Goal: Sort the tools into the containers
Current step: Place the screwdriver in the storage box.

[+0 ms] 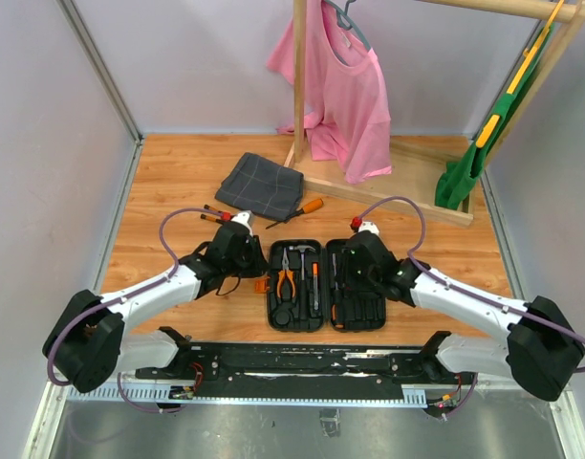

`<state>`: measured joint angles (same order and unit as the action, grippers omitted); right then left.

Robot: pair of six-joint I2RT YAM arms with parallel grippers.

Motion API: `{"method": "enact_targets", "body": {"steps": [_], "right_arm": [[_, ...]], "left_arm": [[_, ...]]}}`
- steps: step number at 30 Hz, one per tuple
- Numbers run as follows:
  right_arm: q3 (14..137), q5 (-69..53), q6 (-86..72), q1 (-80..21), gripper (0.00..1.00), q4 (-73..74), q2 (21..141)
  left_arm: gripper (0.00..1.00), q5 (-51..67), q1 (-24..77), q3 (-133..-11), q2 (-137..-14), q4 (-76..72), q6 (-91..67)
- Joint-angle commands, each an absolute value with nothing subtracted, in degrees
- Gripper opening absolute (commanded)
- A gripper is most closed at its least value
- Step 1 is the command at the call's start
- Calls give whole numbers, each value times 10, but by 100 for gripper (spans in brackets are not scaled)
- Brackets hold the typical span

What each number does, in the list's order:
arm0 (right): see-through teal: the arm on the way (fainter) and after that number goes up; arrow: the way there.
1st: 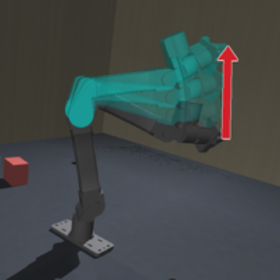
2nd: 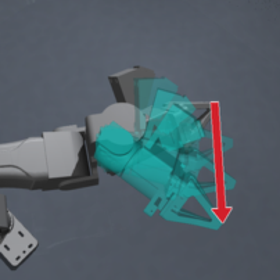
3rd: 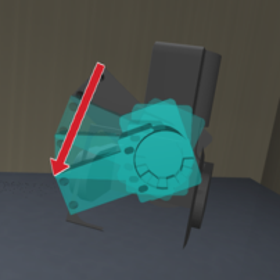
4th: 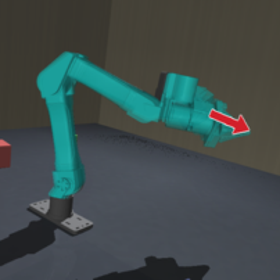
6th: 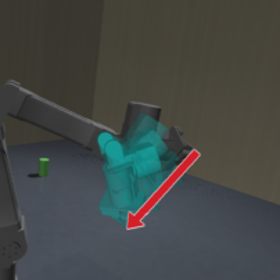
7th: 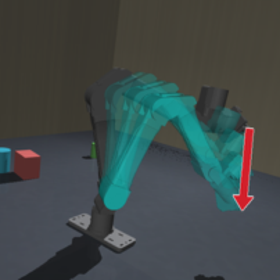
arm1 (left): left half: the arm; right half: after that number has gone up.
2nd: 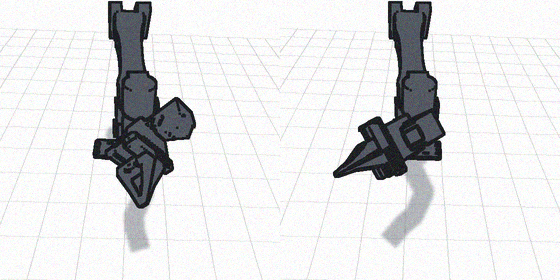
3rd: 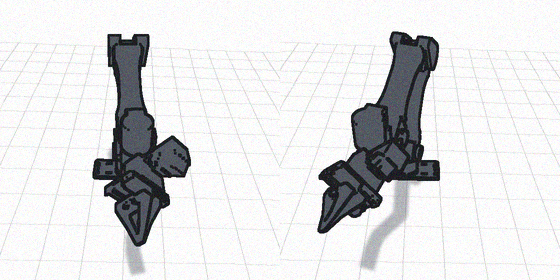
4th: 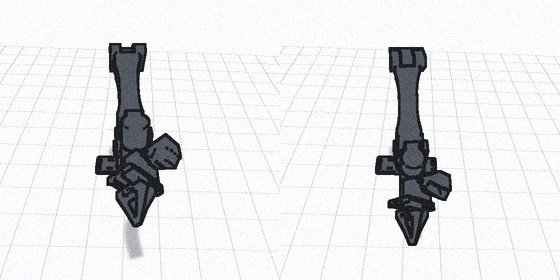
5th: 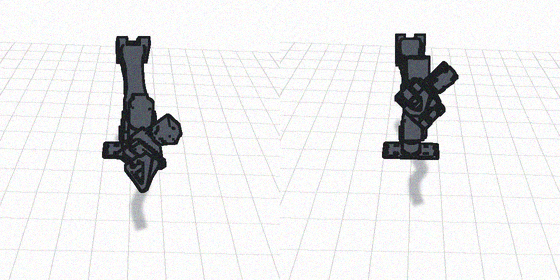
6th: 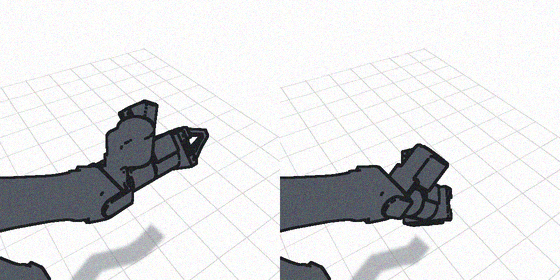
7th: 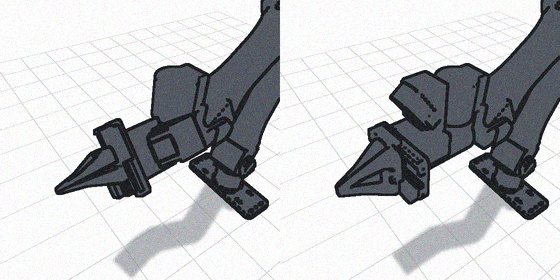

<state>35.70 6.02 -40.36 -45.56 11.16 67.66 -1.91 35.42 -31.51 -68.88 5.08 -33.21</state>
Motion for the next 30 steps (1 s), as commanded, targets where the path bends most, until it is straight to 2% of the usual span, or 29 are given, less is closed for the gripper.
{"method": "enact_targets", "body": {"steps": [1, 7, 14, 30], "right_arm": [[348, 64, -386, -442, 27, 141, 648], [326, 20, -399, -443, 27, 137, 627], [299, 9, -430, -446, 25, 139, 618], [262, 5, -476, -478, 28, 131, 587]], "left_arm": [[28, -54, 355, -351, -676, 85, -317], [28, -114, 399, -403, -679, 125, -314], [29, -130, 435, -458, -728, 129, -334], [35, -104, 510, -614, -901, 101, -358]]}}
